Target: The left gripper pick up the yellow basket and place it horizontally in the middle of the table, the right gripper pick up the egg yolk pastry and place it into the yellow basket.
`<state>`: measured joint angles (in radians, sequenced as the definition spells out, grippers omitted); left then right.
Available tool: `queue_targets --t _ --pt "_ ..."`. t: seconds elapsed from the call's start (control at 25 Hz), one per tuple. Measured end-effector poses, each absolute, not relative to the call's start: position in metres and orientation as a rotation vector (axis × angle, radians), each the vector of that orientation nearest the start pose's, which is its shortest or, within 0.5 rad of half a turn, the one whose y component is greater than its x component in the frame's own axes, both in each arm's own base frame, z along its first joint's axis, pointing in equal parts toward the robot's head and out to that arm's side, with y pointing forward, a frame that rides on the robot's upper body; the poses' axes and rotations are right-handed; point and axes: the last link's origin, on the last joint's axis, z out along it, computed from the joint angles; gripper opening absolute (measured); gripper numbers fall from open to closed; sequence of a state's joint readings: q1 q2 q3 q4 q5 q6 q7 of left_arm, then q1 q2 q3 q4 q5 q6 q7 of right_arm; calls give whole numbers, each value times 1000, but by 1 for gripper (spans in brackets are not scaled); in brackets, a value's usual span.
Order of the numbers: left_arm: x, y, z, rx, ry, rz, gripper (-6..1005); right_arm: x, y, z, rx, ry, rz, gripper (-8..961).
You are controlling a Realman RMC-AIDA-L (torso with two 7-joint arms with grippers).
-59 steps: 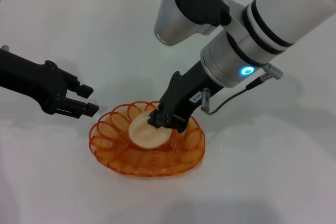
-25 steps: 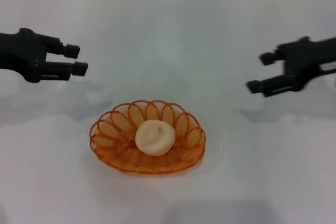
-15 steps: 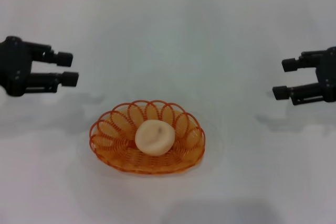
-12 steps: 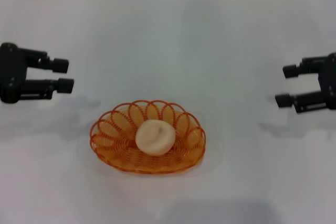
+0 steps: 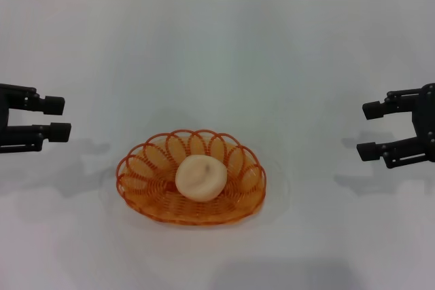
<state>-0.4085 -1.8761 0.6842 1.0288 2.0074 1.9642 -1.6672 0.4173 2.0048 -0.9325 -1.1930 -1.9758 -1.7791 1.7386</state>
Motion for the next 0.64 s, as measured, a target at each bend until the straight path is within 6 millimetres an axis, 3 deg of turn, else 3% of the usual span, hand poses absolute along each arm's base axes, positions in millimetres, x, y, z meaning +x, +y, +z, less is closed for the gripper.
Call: queue_targets --t 0.64 --pt "-272 293 131 -2868 -612 -475 488 219 314 67 -2943 468 396 785"
